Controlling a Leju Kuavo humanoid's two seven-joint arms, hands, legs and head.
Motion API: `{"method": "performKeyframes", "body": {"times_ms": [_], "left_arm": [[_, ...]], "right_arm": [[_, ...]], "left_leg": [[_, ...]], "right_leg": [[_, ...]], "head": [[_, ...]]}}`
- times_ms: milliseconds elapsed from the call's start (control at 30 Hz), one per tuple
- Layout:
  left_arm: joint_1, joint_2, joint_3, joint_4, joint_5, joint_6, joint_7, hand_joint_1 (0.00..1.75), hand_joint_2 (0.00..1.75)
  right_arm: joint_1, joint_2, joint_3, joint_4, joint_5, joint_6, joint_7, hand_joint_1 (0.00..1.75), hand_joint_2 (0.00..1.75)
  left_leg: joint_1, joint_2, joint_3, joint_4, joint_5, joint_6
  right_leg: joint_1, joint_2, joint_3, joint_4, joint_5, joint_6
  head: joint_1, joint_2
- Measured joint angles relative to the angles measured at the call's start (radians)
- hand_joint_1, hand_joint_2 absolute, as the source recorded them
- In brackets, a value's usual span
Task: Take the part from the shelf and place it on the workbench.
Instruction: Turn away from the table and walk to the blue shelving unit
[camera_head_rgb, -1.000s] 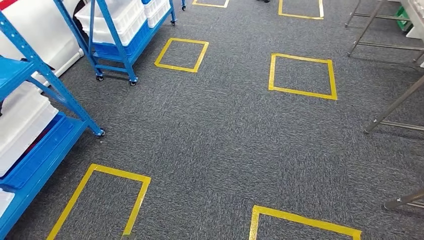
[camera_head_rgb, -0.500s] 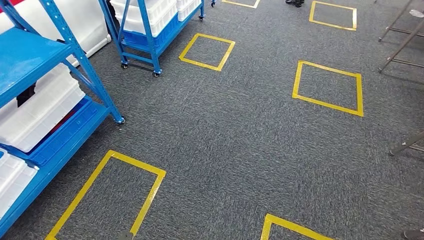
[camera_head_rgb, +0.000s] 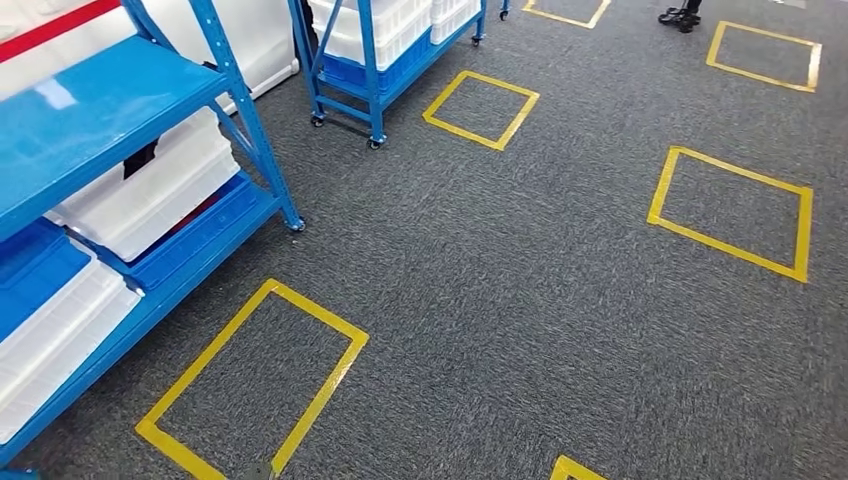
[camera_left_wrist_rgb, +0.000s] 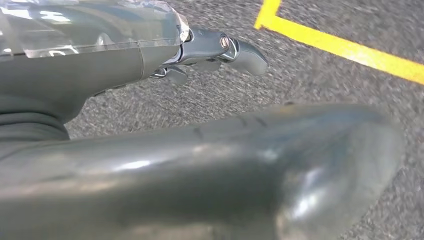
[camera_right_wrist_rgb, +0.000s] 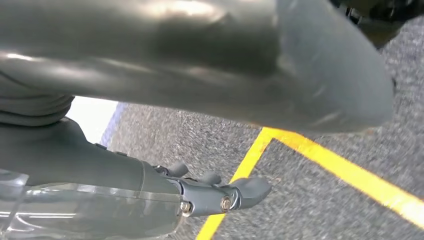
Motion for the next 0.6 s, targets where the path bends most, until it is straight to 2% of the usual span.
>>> {"method": "performKeyframes", "body": {"times_ms": [33,67,100,167,267,333,400,433,467,500,533,567,600], "left_arm": [[0.001,0.001,0.000,0.000,-0.003,-0.001,0.000,0.00,0.00],[0.002,0.002,0.000,0.000,-0.006,-0.001,0.000,0.00,0.00],[0.001,0.003,-0.001,0.000,-0.007,-0.002,0.000,0.00,0.00],[-0.001,0.003,-0.001,0.000,-0.007,-0.003,0.000,0.00,0.00],[0.001,0.007,-0.001,0.000,-0.007,-0.003,0.000,0.00,0.00],[0.000,0.008,-0.001,0.000,-0.007,-0.003,0.000,0.00,0.00],[-0.002,0.008,-0.001,0.000,-0.007,-0.003,0.000,0.00,0.00],[-0.003,0.008,-0.001,0.000,-0.007,-0.003,0.000,0.00,0.00],[-0.003,0.008,-0.002,0.000,-0.007,-0.002,0.000,0.00,0.00],[-0.002,0.008,-0.001,0.000,-0.007,-0.002,0.001,0.00,0.00],[-0.002,0.008,-0.001,0.000,-0.007,-0.002,0.001,0.00,0.00],[-0.002,0.008,-0.001,0.000,-0.007,-0.001,0.001,0.00,0.00],[-0.002,0.008,-0.001,0.000,-0.007,-0.001,0.001,0.00,0.00]], "right_arm": [[-0.001,0.001,0.000,0.000,0.000,0.000,0.000,0.00,0.00],[-0.001,0.001,0.000,0.000,0.000,0.001,0.000,0.00,0.00],[-0.002,0.001,0.000,0.000,0.000,0.001,0.000,0.00,0.00],[-0.002,0.000,0.000,-0.001,0.000,0.002,0.000,0.00,0.00],[-0.008,0.000,0.000,-0.001,0.000,0.004,-0.001,0.00,0.00],[-0.011,0.002,0.000,-0.001,0.000,0.005,-0.001,0.00,0.00],[-0.009,0.003,0.000,-0.001,0.000,0.006,-0.002,0.00,0.00],[-0.007,0.004,0.000,-0.001,0.000,0.007,-0.002,0.00,0.00],[-0.006,0.004,0.000,-0.001,0.000,0.007,-0.002,0.00,0.00],[-0.005,0.004,0.000,-0.001,0.001,0.007,-0.002,0.00,0.00],[-0.004,0.004,0.000,-0.001,0.001,0.007,-0.002,0.00,0.00],[-0.004,0.004,0.000,-0.001,0.001,0.007,-0.002,0.00,0.00],[-0.004,0.003,0.000,-0.001,0.001,0.007,-0.002,0.00,0.00]], "left_leg": [[0.006,0.006,0.019,-0.040,0.029,-0.008],[0.012,0.019,0.055,-0.111,0.067,-0.017],[0.013,0.034,0.088,-0.175,0.091,-0.022],[0.013,0.051,0.125,-0.249,0.112,-0.012],[0.006,0.033,0.122,-0.250,0.110,0.018],[0.006,0.019,0.123,-0.254,0.114,0.032],[0.003,0.005,0.122,-0.256,0.117,0.040],[0.000,-0.004,0.120,-0.256,0.117,0.043],[-0.004,-0.014,0.119,-0.256,0.118,0.046],[-0.007,-0.025,0.119,-0.255,0.118,0.047],[-0.010,-0.037,0.120,-0.255,0.119,0.048],[-0.012,-0.049,0.122,-0.255,0.119,0.048],[-0.013,-0.060,0.122,-0.256,0.119,0.048]], "right_leg": [[-0.005,-0.010,0.001,0.005,-0.005,0.006],[-0.010,-0.020,0.002,0.014,-0.012,0.013],[-0.013,-0.029,0.001,0.023,-0.020,0.022],[-0.012,-0.042,0.000,0.041,-0.034,0.038],[-0.015,-0.052,0.003,0.047,-0.041,0.055],[-0.022,-0.024,-0.012,0.088,-0.074,0.062],[-0.024,0.018,-0.068,0.206,-0.140,0.063],[-0.023,0.028,-0.104,0.276,-0.168,0.062],[-0.021,0.033,-0.132,0.326,-0.179,0.059],[-0.018,0.035,-0.147,0.346,-0.173,0.053],[-0.014,0.039,-0.141,0.322,-0.144,0.045],[-0.009,0.048,-0.118,0.264,-0.104,0.035],[-0.003,0.068,-0.086,0.189,-0.067,0.024]], "head": [[0.000,0.000],[0.000,0.000],[0.000,0.000],[0.001,0.000],[0.001,0.000],[0.001,0.000],[0.001,0.000],[0.001,0.000],[0.001,0.000],[0.001,0.000],[0.001,0.000],[0.001,0.000],[0.001,0.000]]}}
